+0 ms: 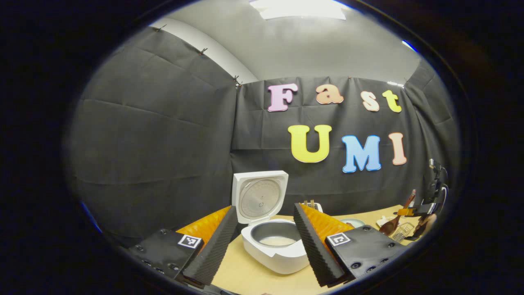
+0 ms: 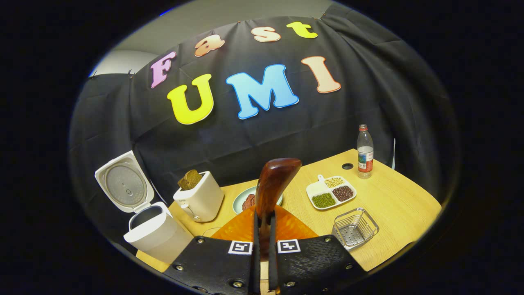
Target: Close the left gripper, press the button to open the rice cooker; take a wooden spoon from the chopstick holder with the right hand, scoop a spoonful of rice and pour it into the rice cooker, then put the wooden spoon back into the chopstick holder.
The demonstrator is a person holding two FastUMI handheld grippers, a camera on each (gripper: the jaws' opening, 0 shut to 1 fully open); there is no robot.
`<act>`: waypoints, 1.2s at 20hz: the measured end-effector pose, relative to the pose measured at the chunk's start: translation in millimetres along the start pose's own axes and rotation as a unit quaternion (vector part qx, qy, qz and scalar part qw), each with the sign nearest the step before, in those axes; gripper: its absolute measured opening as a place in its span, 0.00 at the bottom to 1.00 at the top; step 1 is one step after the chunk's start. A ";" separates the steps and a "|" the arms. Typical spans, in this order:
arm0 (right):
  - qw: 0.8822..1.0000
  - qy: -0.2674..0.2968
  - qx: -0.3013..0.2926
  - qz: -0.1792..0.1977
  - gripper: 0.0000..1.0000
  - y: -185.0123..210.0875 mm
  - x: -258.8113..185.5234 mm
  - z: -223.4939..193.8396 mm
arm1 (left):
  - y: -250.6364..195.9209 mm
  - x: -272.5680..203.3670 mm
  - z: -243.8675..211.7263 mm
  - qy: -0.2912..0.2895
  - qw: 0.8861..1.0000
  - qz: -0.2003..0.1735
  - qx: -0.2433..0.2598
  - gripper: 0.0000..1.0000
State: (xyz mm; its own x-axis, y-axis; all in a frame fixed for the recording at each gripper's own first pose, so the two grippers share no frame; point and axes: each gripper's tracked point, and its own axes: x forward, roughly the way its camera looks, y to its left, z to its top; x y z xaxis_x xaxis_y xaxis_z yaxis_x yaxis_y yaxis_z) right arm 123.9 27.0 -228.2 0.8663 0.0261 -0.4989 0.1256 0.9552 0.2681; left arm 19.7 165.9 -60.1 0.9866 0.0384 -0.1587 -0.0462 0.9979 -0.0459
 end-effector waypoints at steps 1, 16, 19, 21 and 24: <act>1.000 0.003 -0.016 -0.008 0.08 -0.4 6.5 -6.4 | 5.9 0.3 -2.2 0.002 1.000 0.004 0.001 0.92; 0.995 0.077 -0.063 -0.003 0.08 51.1 59.0 -95.4 | 56.2 -7.3 -15.4 0.019 0.999 0.036 0.003 0.96; 0.995 0.092 -0.039 0.026 0.08 71.7 56.6 -104.0 | 57.8 -5.9 -19.7 0.023 0.999 0.036 -0.002 0.92; 0.994 0.099 -0.027 0.037 0.08 80.9 52.6 -107.5 | 58.9 -5.1 -20.6 0.023 0.999 0.036 -0.006 0.97; 0.992 0.116 -0.004 0.057 0.08 95.8 45.0 -117.3 | 58.3 -5.0 -23.1 0.026 0.999 0.036 -0.007 0.92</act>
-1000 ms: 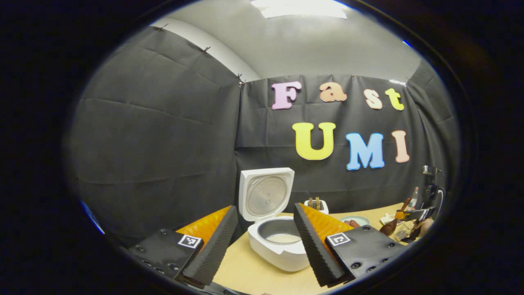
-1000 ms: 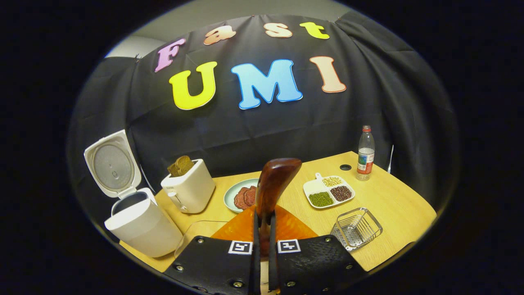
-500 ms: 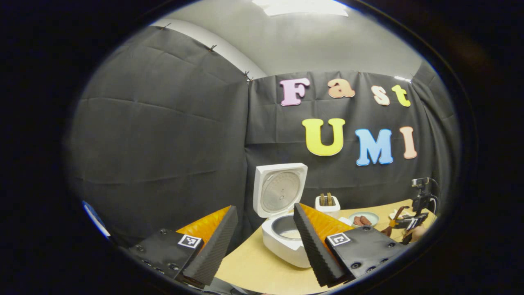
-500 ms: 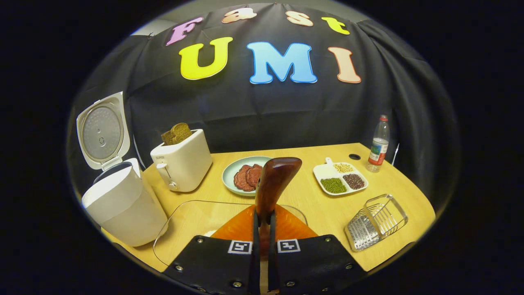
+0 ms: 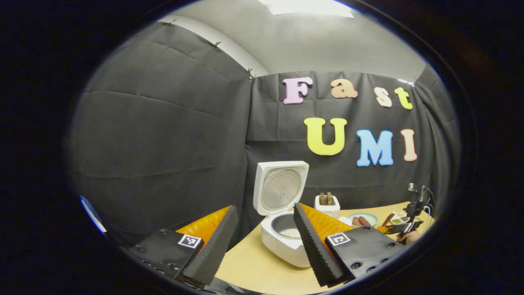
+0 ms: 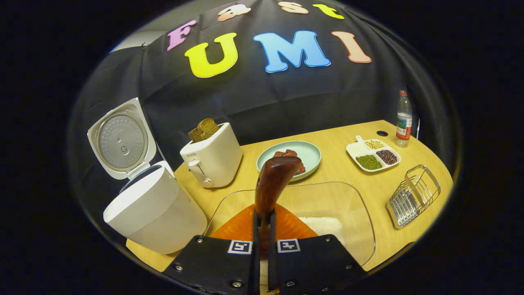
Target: Close the left gripper, press the button to open the rice cooker; take a wooden spoon from the chopstick holder with the right hand, scoop a spoonful of rice and pour it into the rice cooker, then put the wooden spoon back into the chopstick holder.
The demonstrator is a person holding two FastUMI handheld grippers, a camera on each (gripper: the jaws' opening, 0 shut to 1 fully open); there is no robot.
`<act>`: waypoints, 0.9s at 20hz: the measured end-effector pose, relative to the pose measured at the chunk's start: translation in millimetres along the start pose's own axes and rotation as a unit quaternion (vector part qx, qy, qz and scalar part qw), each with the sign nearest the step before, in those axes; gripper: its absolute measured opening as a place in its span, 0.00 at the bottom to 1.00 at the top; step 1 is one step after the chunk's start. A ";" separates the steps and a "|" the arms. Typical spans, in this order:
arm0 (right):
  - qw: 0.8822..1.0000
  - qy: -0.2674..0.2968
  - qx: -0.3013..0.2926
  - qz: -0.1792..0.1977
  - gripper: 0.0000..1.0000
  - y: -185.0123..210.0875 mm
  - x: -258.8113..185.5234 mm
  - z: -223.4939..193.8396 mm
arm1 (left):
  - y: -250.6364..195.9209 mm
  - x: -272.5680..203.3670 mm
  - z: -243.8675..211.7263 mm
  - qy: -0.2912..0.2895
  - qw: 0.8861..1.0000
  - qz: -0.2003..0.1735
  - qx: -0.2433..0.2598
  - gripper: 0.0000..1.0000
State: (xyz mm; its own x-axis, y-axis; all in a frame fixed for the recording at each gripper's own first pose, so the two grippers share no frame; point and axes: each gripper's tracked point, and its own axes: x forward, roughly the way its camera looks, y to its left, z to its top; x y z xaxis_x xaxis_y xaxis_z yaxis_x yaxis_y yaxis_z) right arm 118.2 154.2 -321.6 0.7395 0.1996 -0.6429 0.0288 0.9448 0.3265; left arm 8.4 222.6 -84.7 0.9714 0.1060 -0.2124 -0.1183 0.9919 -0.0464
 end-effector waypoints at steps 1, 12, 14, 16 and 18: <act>1.000 0.007 0.016 0.006 0.09 3.4 -0.7 -2.6 | 1.2 -0.5 -1.1 0.000 1.000 0.000 0.000 0.94; 0.958 0.066 0.280 0.020 0.08 -32.0 -4.9 -14.9 | -12.5 -5.1 8.0 -0.005 1.000 -0.005 0.001 0.96; 0.944 0.059 0.324 0.030 0.08 -38.9 -9.1 -7.2 | -16.7 -5.9 8.5 -0.007 1.000 -0.007 0.002 0.94; 0.936 0.054 0.346 0.032 0.08 -45.4 -13.9 1.4 | -22.0 -6.1 10.4 -0.007 1.000 -0.010 -0.001 0.92; 0.934 0.046 0.352 0.038 0.08 -49.2 -19.5 11.6 | -27.2 -6.4 11.6 -0.009 1.000 -0.013 -0.004 0.94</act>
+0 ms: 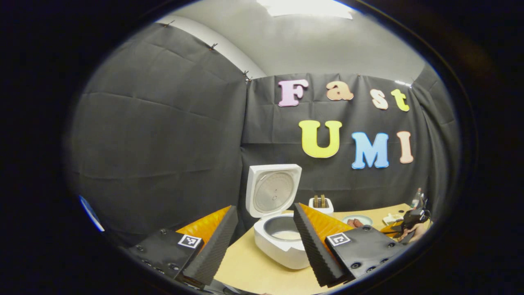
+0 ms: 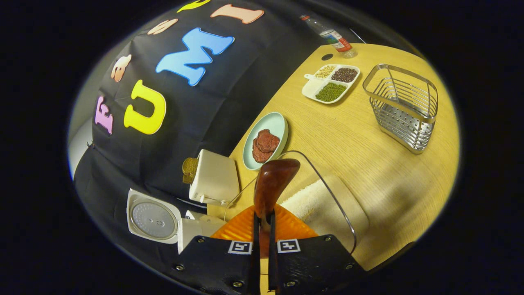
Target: Close the left gripper, press the button to open the rice cooker; take a wooden spoon from the chopstick holder with the right hand, scoop a spoonful of rice and pour it into the rice cooker, then put the wooden spoon back into the chopstick holder.
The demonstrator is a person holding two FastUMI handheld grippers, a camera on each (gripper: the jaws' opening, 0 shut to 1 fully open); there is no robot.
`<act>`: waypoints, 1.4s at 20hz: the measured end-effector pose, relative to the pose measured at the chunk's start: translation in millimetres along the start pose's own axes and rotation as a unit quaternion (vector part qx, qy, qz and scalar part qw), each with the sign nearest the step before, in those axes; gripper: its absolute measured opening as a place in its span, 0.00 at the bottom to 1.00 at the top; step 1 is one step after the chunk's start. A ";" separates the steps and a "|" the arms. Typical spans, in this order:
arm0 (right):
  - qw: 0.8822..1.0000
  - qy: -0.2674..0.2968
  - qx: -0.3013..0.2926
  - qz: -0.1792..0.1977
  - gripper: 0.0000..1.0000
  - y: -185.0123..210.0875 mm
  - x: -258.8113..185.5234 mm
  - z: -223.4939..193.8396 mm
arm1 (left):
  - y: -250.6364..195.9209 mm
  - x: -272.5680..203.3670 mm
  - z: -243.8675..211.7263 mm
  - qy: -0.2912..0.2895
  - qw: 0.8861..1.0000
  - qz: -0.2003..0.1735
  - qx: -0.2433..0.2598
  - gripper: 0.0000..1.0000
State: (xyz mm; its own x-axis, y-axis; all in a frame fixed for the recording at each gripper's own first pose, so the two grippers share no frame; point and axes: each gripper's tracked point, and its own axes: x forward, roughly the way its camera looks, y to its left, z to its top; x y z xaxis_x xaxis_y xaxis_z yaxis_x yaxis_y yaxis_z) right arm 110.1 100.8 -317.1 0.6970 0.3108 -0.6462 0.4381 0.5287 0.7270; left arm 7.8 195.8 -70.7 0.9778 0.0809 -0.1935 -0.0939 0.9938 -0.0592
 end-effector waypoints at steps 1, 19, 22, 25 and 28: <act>1.000 -0.002 0.004 0.006 0.08 4.0 -3.4 4.6 | -3.3 1.7 -0.9 0.000 1.000 -0.002 -0.001 0.95; 0.988 0.002 -0.003 0.154 0.08 171.9 -22.0 7.8 | 30.6 -19.5 -12.2 0.002 0.999 0.032 -0.032 0.92; 0.986 0.010 -0.020 0.168 0.08 199.8 -12.2 -5.3 | 48.3 -27.3 -16.4 0.004 0.998 0.050 -0.032 0.95; 0.983 0.017 -0.041 0.176 0.08 225.3 -0.7 -23.0 | 64.9 -36.5 -22.7 0.008 0.997 0.067 -0.031 0.95; 0.981 0.024 -0.073 0.180 0.08 247.2 16.8 -46.1 | 82.0 -43.6 -30.4 0.015 0.996 0.083 -0.031 0.95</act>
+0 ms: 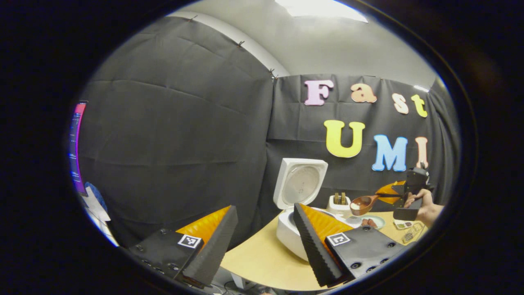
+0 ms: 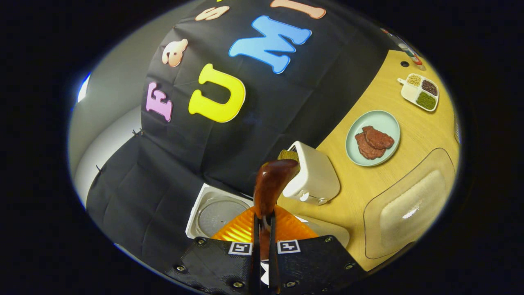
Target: Close the left gripper, press the button to open the rice cooker; take a wooden spoon from the chopstick holder with the right hand, scoop a spoonful of rice and pour it into the rice cooker, then put the wooden spoon back into the chopstick holder.
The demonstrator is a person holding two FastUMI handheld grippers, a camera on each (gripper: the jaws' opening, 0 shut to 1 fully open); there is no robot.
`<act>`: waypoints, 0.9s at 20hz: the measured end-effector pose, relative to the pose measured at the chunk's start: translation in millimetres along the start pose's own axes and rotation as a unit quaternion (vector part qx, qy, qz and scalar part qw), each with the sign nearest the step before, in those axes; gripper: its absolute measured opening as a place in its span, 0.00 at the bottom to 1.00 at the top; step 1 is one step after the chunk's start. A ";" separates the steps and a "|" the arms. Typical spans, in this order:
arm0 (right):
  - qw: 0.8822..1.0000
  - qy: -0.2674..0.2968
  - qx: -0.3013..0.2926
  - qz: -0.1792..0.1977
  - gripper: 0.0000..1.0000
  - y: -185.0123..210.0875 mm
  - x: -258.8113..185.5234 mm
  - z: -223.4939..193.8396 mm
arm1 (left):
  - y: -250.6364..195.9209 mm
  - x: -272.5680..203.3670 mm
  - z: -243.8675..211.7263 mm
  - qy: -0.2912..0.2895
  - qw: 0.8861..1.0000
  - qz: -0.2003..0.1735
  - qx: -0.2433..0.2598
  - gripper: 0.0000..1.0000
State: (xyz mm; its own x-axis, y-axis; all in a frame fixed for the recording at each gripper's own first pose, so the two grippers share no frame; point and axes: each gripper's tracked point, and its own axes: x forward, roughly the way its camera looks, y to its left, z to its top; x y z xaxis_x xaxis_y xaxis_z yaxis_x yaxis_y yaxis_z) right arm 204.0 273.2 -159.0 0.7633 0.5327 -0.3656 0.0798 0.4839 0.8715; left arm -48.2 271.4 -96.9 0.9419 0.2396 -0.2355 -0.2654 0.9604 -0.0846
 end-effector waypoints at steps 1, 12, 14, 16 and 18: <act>1.000 0.003 -0.014 0.001 0.08 5.6 7.5 -6.5 | 4.3 -0.6 -1.8 0.003 1.000 0.005 -0.001 0.95; 0.985 0.039 -0.169 -0.011 0.08 51.0 97.5 -84.2 | 56.0 -19.0 -15.8 0.017 0.999 0.049 -0.010 0.99; 0.972 0.044 -0.231 -0.019 0.07 57.2 109.8 -95.2 | 62.1 -20.5 -18.3 0.020 0.998 0.056 -0.011 0.95; 0.954 0.050 -0.295 -0.023 0.08 59.6 121.6 -105.8 | 69.4 -23.3 -18.2 0.020 0.998 0.063 -0.012 0.95; 0.934 0.054 -0.351 -0.029 0.08 57.3 126.7 -112.7 | 75.0 -24.2 -21.3 0.022 0.997 0.071 -0.015 0.95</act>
State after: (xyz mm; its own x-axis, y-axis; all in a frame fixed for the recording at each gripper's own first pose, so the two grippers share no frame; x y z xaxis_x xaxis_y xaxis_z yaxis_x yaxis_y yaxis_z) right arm 233.0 446.7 -192.2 0.6984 0.5397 -0.4701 -0.3498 0.8304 0.4337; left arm -95.3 334.6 -118.2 0.8846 0.3651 -0.2903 -0.4017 0.9126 -0.0763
